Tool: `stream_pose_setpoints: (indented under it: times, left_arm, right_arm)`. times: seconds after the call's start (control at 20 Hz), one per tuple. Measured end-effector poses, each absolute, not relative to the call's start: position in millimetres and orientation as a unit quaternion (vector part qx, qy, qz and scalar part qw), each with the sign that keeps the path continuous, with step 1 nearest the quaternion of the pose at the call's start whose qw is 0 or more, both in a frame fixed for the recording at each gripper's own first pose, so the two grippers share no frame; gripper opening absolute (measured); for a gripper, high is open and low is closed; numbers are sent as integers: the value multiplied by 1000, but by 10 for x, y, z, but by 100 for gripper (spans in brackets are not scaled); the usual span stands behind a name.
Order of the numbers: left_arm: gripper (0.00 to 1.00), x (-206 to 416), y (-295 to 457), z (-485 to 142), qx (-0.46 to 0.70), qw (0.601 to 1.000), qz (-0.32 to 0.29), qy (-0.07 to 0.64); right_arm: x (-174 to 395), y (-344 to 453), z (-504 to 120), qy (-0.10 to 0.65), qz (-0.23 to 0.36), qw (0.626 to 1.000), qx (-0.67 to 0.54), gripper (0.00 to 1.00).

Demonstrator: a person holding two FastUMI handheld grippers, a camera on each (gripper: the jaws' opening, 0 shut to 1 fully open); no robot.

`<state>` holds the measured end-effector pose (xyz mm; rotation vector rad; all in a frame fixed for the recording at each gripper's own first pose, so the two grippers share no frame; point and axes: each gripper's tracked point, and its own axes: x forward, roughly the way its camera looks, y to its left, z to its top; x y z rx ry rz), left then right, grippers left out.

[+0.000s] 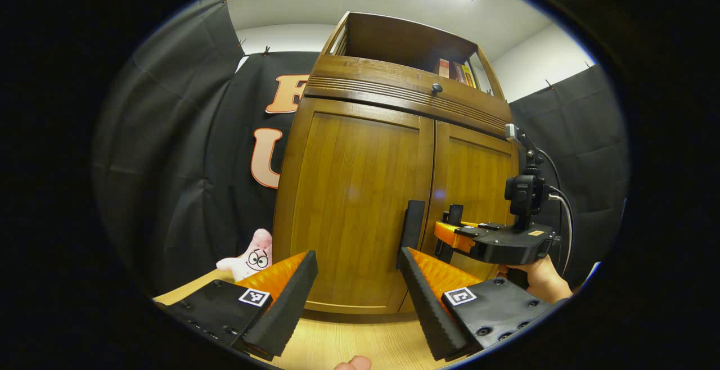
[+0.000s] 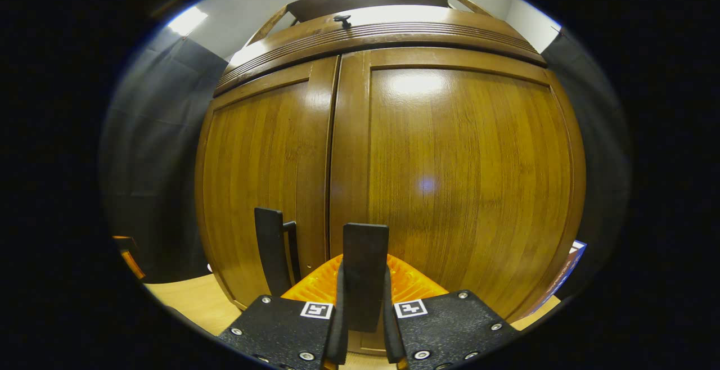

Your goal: Open the right door of the double-door shoe cabinet with the right hand, and open the left door with the left hand.

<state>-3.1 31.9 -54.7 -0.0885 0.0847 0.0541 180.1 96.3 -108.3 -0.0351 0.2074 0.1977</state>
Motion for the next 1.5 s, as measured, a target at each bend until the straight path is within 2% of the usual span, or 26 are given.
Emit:
stream_pose_setpoints:
  times: [0.05, 0.1, 0.2, 0.25, 0.3, 0.35, 0.55, 0.6, 0.75, 0.95, 1.2, 1.25, 1.35, 1.4, 1.45, 1.5]
  left_arm:
    - [93, -47, 293, -544, -44, 998, 25, 44]
    - [97, -52, 287, -543, -41, 998, 24, 45]
    - [96, -72, 275, -528, -31, 998, 26, 43]
    - [100, -78, 271, -536, -27, 998, 26, 42]
    - [96, -80, 257, -534, -25, 998, 26, 42]
    - [92, -86, 237, -539, -24, 999, 24, 41]
    - [93, -109, 117, -563, -25, 999, 9, 43]
    - [93, -120, 91, -563, -23, 999, 6, 44]
    - [92, -138, 41, -559, -20, 999, 3, 41]
    - [92, -131, -83, -614, -31, 998, -9, 46]
    - [93, -96, -145, -718, -35, 998, -19, 54]
    - [93, -89, -144, -729, -38, 998, -19, 55]
    - [93, -81, -163, -763, -48, 997, -21, 59]
    - [93, -80, -172, -772, -51, 997, -23, 61]
    - [93, -80, -164, -779, -51, 996, -21, 64]
    - [93, -78, -149, -793, -47, 996, -16, 70]
  right_arm:
    - [1748, 954, -1070, 104, 103, 989, -20, 25]
    - [1681, 942, -1047, 103, 107, 989, -24, 25]
    - [1518, 928, -974, 102, 125, 987, -22, 25]
    - [1416, 917, -941, 103, 136, 985, -15, 30]
    - [1314, 906, -910, 103, 146, 984, -5, 25]
    - [1184, 870, -877, 103, 156, 982, 3, 26]
    - [718, 664, -778, 96, 180, 979, 9, 25]
    - [599, 588, -739, 96, 183, 978, 7, 21]
    - [277, 305, -628, 97, 183, 978, 12, 25]
    - [-129, -126, -462, 100, 159, 982, 0, 25]
    - [-364, -740, -375, 103, 97, 990, -23, 24]
    - [-371, -822, -371, 104, 89, 990, -23, 17]
    - [-407, -981, -358, 102, 74, 992, -30, 26]
    - [-433, -1084, -347, 99, 63, 992, -37, 24]
    - [-448, -1211, -336, 96, 47, 993, -47, 17]
    - [-458, -1357, -318, 92, 30, 994, -56, 15]
